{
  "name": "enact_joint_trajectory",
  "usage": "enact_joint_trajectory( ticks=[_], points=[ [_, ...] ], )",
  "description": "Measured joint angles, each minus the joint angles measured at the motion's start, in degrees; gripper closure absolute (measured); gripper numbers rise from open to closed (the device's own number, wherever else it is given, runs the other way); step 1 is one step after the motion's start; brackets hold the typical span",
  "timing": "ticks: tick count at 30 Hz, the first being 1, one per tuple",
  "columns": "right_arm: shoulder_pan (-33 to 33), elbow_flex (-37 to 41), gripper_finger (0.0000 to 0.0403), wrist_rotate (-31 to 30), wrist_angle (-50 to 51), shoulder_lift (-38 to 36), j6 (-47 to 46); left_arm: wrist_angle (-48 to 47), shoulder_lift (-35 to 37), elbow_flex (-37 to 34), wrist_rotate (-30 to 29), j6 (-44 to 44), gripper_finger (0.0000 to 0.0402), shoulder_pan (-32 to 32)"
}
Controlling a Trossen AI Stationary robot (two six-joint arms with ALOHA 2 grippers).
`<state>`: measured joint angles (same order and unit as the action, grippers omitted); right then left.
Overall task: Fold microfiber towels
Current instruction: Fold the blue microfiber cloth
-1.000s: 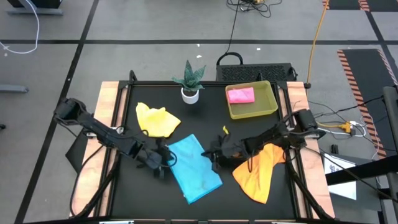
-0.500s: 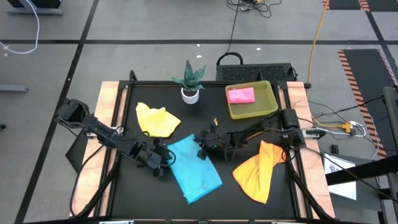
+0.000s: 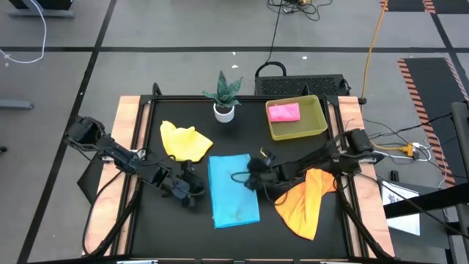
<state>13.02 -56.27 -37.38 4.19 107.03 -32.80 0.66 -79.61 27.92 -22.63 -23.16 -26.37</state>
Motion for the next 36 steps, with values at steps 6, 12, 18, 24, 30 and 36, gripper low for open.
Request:
enact_joint_trajectory(
  ticks=[6, 12, 18, 24, 30, 36],
  points=[
    [4.33, 0.05, 0.0403, 0.09, 5.68, -4.41, -2.98, 9.81, 0.0, 0.0, -5.7, 0.91, 0.0389, 0.86],
    [4.48, -0.04, 0.0403, 0.11, 3.52, -5.51, 0.31, 16.02, 0.02, 0.0, -5.47, 2.26, 0.0346, 5.69],
    [3.72, 2.36, 0.0403, 0.16, 1.05, -5.51, -0.8, 10.37, 0.02, 0.0, -5.01, -10.21, 0.0225, 13.17],
    [3.69, 6.25, 0.0403, 1.72, -4.93, -5.47, -1.2, 1.51, 0.02, 0.0, -3.93, -20.59, 0.0144, 18.11],
    [3.27, 9.23, 0.0403, 4.96, -12.01, -5.51, -0.41, 2.64, -1.46, 0.0, 0.55, -20.76, 0.0151, 19.72],
    [0.42, 10.2, 0.0386, 9.33, -17.32, -5.54, 2.08, 6.15, -5.96, -0.08, 1.14, -21.0, 0.0198, 20.73]
  ],
)
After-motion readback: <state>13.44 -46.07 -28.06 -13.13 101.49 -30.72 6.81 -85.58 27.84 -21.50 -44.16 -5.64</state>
